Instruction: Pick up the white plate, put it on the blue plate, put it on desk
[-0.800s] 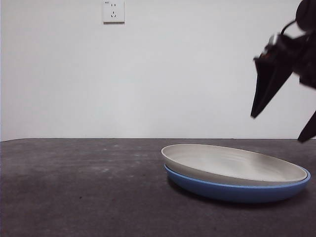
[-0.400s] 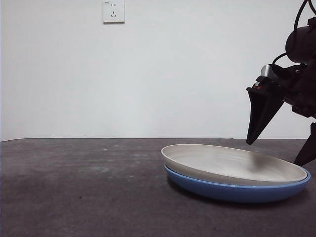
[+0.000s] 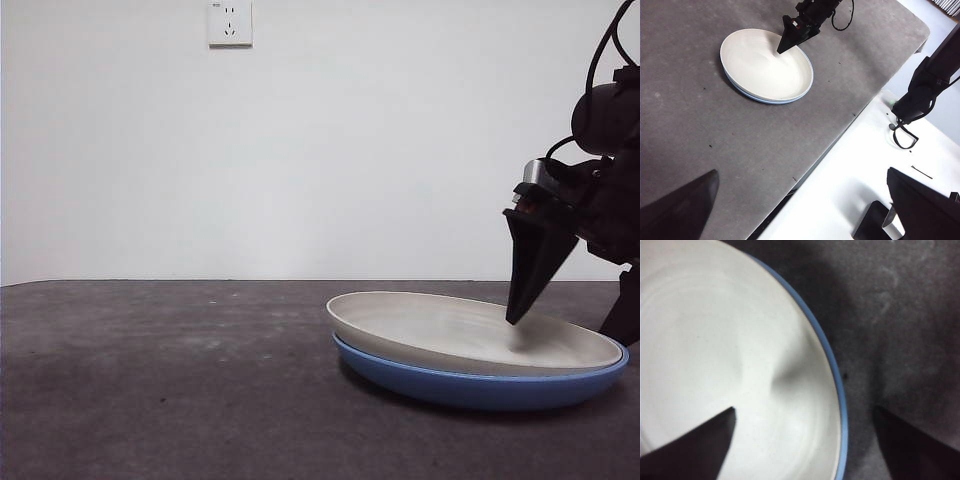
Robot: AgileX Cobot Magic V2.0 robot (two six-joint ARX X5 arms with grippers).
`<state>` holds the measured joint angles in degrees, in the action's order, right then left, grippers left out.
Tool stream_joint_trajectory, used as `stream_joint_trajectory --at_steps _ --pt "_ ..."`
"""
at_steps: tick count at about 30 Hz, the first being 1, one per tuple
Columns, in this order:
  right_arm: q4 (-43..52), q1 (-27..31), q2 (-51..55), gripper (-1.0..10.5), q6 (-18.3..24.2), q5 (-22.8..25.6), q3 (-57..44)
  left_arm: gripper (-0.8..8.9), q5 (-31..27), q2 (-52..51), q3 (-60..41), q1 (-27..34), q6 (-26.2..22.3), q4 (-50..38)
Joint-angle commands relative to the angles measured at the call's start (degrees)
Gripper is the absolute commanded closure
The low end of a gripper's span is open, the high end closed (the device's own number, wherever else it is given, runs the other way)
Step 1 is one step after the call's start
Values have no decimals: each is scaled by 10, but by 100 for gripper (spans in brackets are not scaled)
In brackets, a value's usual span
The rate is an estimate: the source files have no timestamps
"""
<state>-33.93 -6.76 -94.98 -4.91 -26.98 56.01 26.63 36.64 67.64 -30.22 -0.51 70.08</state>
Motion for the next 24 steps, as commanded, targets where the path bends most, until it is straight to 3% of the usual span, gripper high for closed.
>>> stream_joint_trajectory --at_steps 1,3,8,15,24 --pt "5 -2 -10 709 -2 -2 4 158 -1 3 5 -2 2 -7" --pt "2 -2 -10 833 -3 1 4 158 -1 3 5 -2 2 -7" --pt "-9 -2 -10 939 -12 30 4 158 -1 3 5 -2 1 -7" --pt "-21 -2 -3 940 -19 43 13 158 -1 3 5 -2 1 -7" --pt "-64 -11 25 940 -34 8 69 158 -1 3 5 -2 1 -7"
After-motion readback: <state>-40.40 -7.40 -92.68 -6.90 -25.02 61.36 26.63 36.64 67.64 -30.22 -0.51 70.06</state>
